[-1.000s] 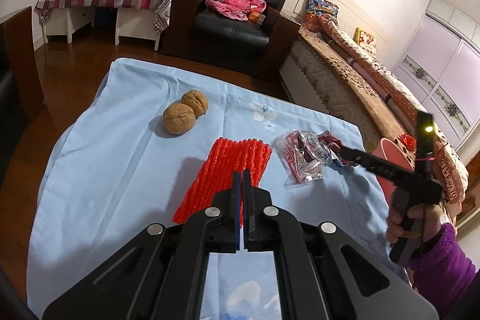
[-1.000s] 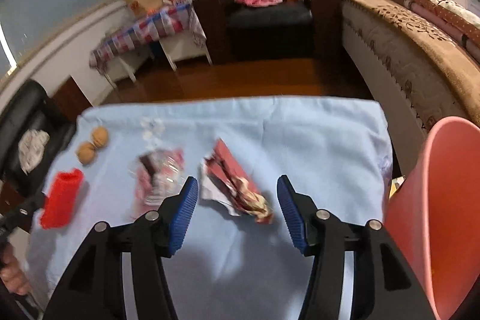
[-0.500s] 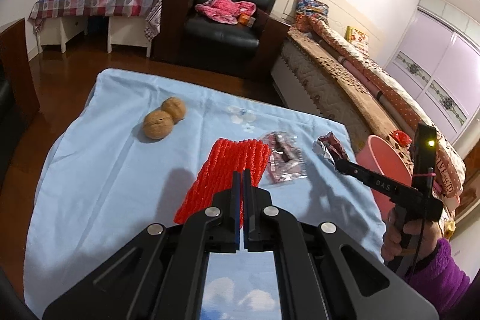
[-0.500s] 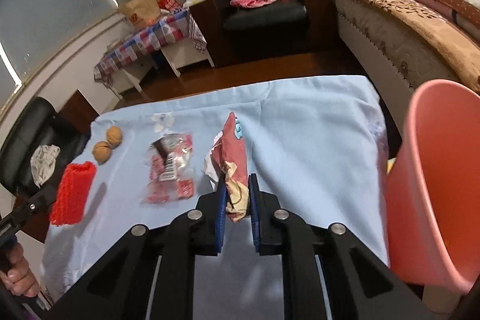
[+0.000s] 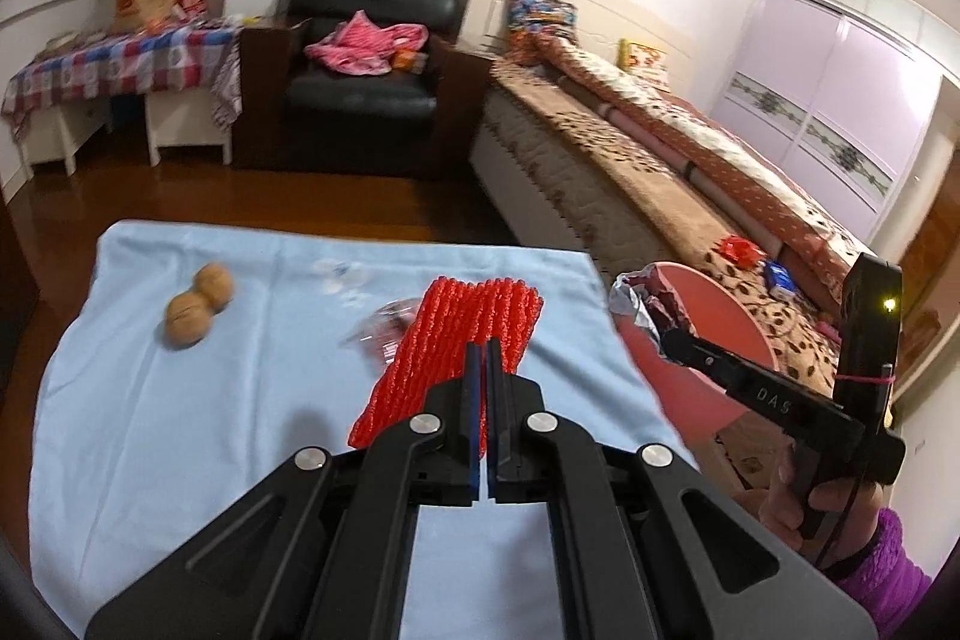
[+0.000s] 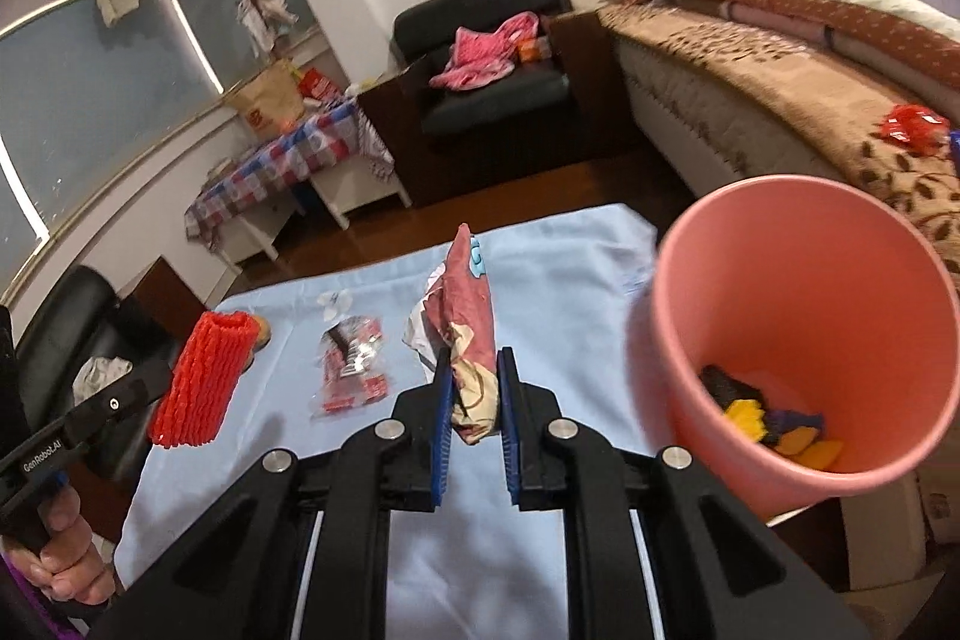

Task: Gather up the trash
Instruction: 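Carry the red mesh foam and snack wrapper over the pink bucket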

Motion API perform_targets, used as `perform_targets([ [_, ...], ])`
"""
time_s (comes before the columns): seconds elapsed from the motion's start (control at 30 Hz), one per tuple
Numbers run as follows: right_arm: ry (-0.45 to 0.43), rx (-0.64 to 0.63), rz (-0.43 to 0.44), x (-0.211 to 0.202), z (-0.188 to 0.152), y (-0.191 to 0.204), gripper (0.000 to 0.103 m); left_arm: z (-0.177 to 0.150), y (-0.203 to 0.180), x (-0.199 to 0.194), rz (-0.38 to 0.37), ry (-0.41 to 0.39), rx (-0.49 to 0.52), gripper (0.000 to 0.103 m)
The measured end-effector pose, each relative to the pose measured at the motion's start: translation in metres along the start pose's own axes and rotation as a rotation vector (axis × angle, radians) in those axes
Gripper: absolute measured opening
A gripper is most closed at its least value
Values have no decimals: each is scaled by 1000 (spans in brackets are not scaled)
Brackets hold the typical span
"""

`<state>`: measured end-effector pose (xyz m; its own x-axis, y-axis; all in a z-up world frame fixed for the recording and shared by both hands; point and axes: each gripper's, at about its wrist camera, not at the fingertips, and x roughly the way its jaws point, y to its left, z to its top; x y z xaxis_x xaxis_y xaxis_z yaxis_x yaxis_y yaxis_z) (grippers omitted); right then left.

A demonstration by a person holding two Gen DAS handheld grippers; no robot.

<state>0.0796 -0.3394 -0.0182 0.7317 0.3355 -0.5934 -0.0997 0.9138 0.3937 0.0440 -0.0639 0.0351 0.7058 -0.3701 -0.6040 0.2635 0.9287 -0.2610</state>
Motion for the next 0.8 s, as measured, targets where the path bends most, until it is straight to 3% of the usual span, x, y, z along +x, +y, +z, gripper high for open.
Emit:
perform_targets([
  [0.53, -100, 157, -141, -55, -3, -89, 13, 16, -127, 54, -115, 21, 195, 0],
  [0.8, -97, 219, -183, -61, -8, -126, 14, 9, -173, 93, -149, 72, 256, 1],
])
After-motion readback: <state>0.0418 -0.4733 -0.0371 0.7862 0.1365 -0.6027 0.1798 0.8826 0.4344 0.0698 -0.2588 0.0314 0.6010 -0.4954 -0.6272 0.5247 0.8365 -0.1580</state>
